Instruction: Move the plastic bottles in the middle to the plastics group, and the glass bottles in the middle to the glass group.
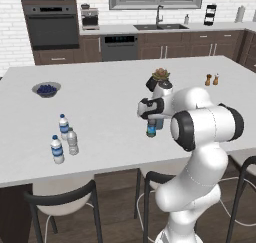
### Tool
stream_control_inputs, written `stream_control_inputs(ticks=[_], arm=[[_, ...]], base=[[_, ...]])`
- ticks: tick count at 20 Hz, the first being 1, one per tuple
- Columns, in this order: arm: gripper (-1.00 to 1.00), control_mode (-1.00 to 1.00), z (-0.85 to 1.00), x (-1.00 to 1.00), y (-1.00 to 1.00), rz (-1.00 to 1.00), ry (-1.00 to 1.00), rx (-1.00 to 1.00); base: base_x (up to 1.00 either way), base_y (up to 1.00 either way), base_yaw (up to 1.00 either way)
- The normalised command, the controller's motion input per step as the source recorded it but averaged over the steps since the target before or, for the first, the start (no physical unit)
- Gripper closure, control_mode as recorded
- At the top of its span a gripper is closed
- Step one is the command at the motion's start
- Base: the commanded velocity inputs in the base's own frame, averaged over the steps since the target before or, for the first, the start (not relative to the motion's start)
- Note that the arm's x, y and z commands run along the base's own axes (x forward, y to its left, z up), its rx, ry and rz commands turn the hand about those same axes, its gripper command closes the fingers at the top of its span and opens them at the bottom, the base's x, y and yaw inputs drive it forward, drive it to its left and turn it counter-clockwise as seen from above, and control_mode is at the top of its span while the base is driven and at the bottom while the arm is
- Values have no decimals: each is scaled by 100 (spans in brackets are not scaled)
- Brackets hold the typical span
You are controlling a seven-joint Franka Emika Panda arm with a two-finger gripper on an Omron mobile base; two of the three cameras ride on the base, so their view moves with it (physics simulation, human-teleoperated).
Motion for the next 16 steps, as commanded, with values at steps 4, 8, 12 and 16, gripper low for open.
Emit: stream_control_inputs(ticks=[4, 8, 12, 16], arm=[[100, -100, 10, -21, 2, 0, 0, 0], [100, -100, 47, -36, 37, 0, 0, 0], [100, -100, 42, -35, 69, 6, 7, 0], [100, -100, 35, -17, 90, 15, 14, 0]], base=[[0, 0, 0], [0, 0, 0], [0, 0, 0], [0, 0, 0]])
